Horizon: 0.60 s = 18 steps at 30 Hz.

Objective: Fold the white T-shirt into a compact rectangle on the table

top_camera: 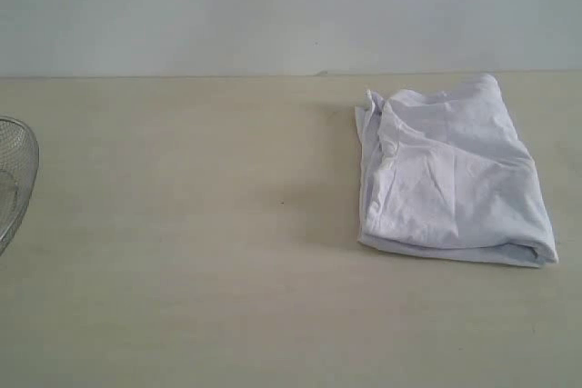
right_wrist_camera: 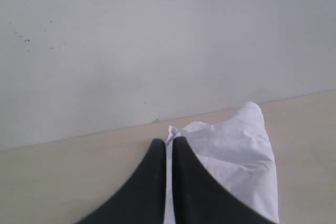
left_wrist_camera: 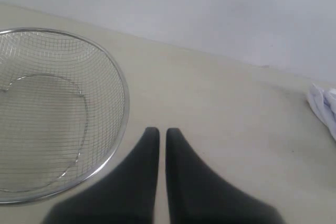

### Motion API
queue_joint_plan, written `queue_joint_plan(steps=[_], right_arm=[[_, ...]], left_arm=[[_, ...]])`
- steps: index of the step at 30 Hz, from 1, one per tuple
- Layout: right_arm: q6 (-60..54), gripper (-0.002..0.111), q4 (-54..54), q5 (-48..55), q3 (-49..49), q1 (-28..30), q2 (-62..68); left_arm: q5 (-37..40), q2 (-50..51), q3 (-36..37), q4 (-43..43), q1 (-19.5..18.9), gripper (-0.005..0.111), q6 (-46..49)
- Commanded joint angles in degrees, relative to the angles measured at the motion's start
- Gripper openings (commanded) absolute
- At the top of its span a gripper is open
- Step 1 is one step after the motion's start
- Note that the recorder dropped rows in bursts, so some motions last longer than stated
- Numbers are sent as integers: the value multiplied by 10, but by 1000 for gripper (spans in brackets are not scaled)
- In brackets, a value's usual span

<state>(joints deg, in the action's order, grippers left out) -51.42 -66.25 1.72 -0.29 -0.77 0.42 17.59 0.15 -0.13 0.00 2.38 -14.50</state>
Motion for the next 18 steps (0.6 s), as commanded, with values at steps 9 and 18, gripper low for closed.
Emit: queue_joint_plan(steps=[9,18], right_arm=[[361,0,453,87,3,2,-4],[641,0,662,183,3,2,-4]], left_arm=[[-1,-1,1,0,-2,5,-5],[-1,-1,1,0,-2,5,-5]])
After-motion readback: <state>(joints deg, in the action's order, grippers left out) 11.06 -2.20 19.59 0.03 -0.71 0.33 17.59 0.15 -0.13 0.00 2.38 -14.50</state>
